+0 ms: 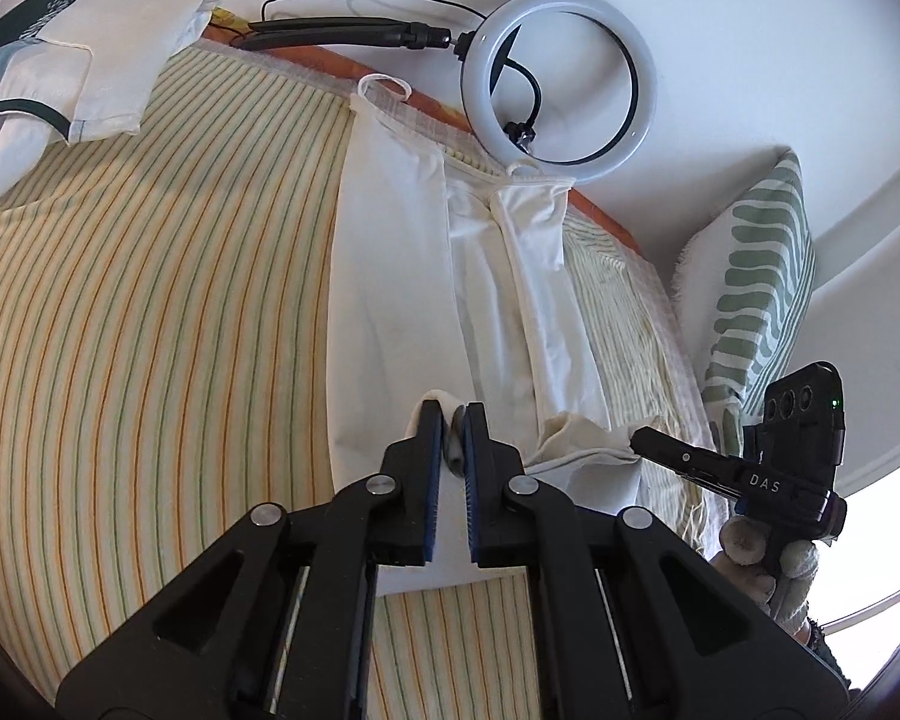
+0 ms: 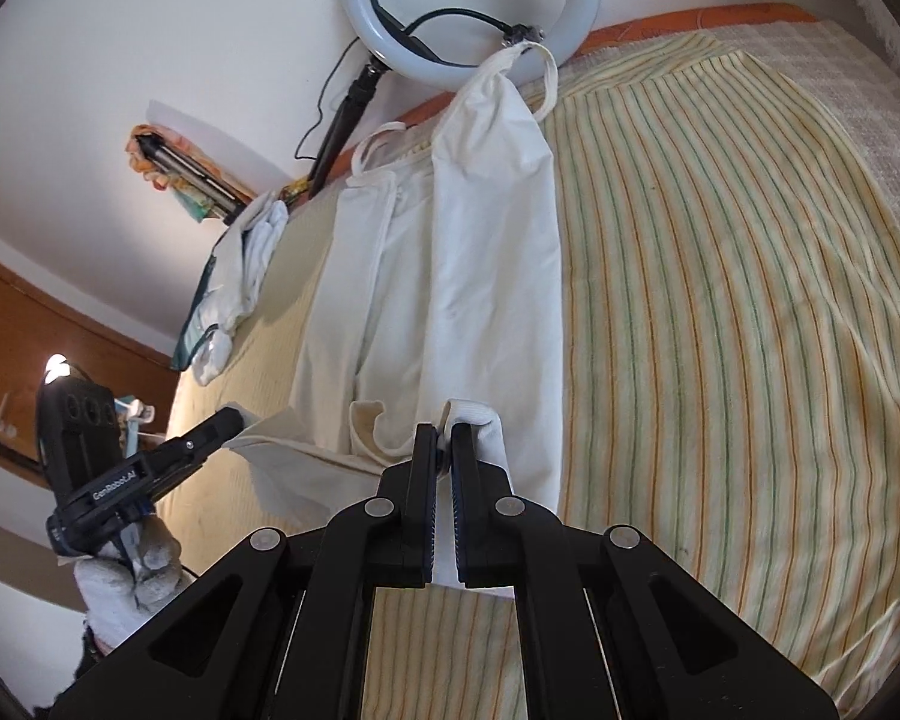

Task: Fold small clothes
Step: 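Lift the hem and fold it toward the straps, then open both grippers, then move both grippers to the straps and close them on the straps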

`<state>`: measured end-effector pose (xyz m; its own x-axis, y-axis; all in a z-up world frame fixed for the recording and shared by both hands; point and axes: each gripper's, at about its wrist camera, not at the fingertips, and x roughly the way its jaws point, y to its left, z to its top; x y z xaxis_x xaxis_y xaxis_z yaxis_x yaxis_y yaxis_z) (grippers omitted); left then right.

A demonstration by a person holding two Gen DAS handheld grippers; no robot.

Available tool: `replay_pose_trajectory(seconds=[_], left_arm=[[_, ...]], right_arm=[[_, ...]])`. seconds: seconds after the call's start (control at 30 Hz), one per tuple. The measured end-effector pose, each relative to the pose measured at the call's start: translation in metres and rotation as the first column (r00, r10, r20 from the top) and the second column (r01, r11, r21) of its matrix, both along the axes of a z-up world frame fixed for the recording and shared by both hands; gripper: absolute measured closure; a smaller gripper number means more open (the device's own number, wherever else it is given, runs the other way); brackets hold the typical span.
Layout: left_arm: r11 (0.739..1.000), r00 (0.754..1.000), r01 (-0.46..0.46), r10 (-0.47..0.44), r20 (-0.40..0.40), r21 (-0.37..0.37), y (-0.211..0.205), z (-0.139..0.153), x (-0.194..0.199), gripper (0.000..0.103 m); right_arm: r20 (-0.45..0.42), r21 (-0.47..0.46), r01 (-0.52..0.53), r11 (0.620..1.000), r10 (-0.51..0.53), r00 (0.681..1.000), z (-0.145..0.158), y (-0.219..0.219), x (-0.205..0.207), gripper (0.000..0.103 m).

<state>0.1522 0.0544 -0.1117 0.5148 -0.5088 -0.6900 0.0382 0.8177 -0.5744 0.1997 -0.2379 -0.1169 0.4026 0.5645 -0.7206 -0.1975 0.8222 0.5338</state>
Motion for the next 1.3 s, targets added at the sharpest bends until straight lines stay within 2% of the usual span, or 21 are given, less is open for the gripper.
replay_pose_trajectory(seconds=[0.07,0.1,0.13,0.2,0.23,0.27,0.37,0.47,0.57,0.67,0.73,0.83,0.87,1.0,1.13,1.3], left_arm=[[1.0,1.0,-0.006,0.006,0.005,0.028,-0.001,0.0,0.001,0.099],[0.999,1.0,-0.012,0.012,0.006,0.039,0.0,0.001,0.001,0.095],[0.999,1.0,-0.021,0.021,0.007,0.044,0.002,0.001,0.001,0.083],[0.998,0.999,-0.046,0.045,0.023,0.036,0.008,0.005,-0.002,0.068],[0.998,0.998,-0.057,0.055,0.035,0.035,0.01,0.007,-0.004,0.068],[0.997,0.997,-0.066,0.064,0.046,0.04,0.012,0.009,-0.005,0.068],[0.996,0.995,-0.064,0.059,0.076,0.064,0.015,0.015,-0.01,0.068],[0.996,0.996,0.002,-0.009,0.083,0.086,0.005,0.015,-0.017,0.068],[0.986,0.992,0.101,-0.109,0.059,0.136,-0.018,0.005,-0.019,0.071],[0.974,0.989,0.14,-0.146,0.018,0.18,-0.034,-0.011,-0.015,0.072],[0.975,0.992,0.122,-0.125,0.002,0.188,-0.036,-0.018,-0.008,0.072],[0.964,0.998,0.051,-0.055,0.007,0.263,-0.034,-0.023,0.001,0.072],[0.963,0.999,0.036,-0.039,0.007,0.268,-0.033,-0.024,0.002,0.072],[0.937,1.0,-0.004,-0.004,0.02,0.35,-0.034,-0.027,0.006,0.072],[0.923,0.999,-0.039,0.026,0.039,0.382,-0.025,-0.025,0.005,0.072],[0.935,0.998,-0.049,0.03,0.058,0.351,-0.016,-0.013,0.011,0.072]], right_arm=[[0.0,-0.009,0.003,1.0,-0.003,1.0,-0.002,-0.001,0.004,0.099],[0.006,-0.02,0.005,1.0,-0.004,1.0,-0.002,-0.001,0.006,0.098],[0.008,-0.03,0.007,1.0,-0.007,1.0,-0.002,-0.001,0.007,0.096],[0.006,-0.031,0.007,1.0,-0.007,1.0,0.0,-0.004,0.011,0.091],[0.013,-0.026,0.015,1.0,-0.014,1.0,0.001,-0.006,0.012,0.082],[0.029,-0.031,0.029,0.999,-0.028,0.999,0.004,-0.008,0.011,0.078],[0.072,-0.066,0.023,0.998,-0.018,0.997,0.01,-0.008,0.006,0.078],[0.108,-0.099,-0.043,0.994,0.054,0.993,0.013,0.005,-0.003,0.078],[0.134,-0.179,-0.13,0.975,0.155,0.979,0.01,0.028,-0.014,0.078],[0.127,-0.253,-0.171,0.952,0.208,0.97,0.001,0.046,-0.019,0.078],[0.118,-0.301,-0.163,0.94,0.206,0.971,-0.006,0.051,-0.017,0.078],[0.115,-0.378,-0.119,0.918,0.175,0.978,-0.014,0.051,-0.013,0.078],[0.116,-0.396,-0.105,0.912,0.163,0.98,-0.015,0.05,-0.012,0.082],[0.13,-0.434,-0.052,0.899,0.12,0.984,-0.013,0.042,-0.008,0.083],[0.153,-0.387,-0.033,0.922,0.099,0.983,-0.002,0.032,-0.004,0.081],[0.203,-0.366,-0.01,0.931,0.09,0.975,0.012,0.028,0.005,0.081]])
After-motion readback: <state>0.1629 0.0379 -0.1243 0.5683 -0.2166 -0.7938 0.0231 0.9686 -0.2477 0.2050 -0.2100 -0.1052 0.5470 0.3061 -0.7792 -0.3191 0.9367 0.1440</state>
